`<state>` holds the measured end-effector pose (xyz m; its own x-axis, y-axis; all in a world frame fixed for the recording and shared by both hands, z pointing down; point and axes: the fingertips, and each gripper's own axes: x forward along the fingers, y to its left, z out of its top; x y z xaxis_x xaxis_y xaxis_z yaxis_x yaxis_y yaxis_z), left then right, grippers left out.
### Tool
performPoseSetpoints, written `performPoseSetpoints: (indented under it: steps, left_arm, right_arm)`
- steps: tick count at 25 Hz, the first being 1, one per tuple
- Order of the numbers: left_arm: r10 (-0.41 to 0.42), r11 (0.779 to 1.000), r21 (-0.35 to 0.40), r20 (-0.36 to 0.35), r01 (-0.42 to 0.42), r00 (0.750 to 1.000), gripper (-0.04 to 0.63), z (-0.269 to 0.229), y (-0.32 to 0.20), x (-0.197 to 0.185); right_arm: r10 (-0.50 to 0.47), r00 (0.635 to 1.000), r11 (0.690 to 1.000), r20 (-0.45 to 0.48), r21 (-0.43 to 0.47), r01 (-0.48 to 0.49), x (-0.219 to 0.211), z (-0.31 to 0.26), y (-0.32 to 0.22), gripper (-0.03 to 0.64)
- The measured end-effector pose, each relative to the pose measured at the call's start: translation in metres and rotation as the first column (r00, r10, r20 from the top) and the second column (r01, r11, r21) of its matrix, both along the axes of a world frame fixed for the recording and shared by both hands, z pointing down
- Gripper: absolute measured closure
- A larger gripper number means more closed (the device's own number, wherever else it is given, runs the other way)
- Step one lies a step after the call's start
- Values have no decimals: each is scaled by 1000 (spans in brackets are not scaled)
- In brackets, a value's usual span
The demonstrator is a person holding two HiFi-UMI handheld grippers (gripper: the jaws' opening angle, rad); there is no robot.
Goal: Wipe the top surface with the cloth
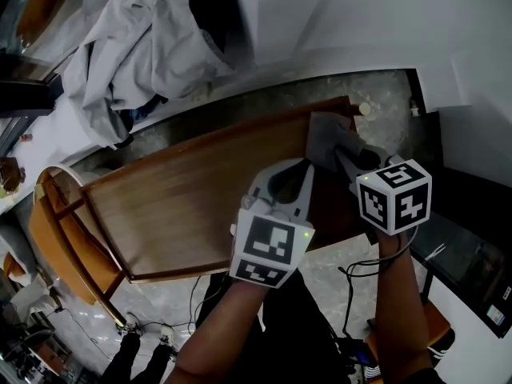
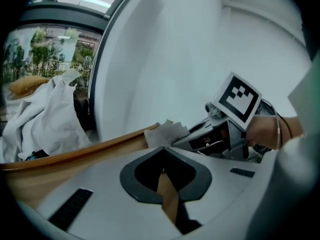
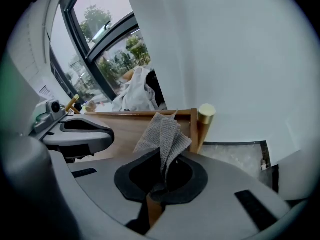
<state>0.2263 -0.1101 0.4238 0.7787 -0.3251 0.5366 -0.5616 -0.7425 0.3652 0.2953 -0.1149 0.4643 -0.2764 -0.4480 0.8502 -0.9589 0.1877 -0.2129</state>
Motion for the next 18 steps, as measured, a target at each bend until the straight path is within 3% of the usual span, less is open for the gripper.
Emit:
performPoseSetpoints:
  steps: [10,14,18]
  left_arm:
    - [11,1000,-1,-9,-11,1000,584,-1,2,10]
    - [-2,1000,-5,-14,2,1000,584,-1,-1,0]
    - [-44,999,9,-25,44,999,584,-8,-1,-22]
  right_arm:
    - [57,997,998,-54,-6,-58,36,-5,14,589]
    - [56,996,998,-68,21,-55,30,-20,12,589]
    - [30,999,993,-26,112,-27,-1,-62,8,589]
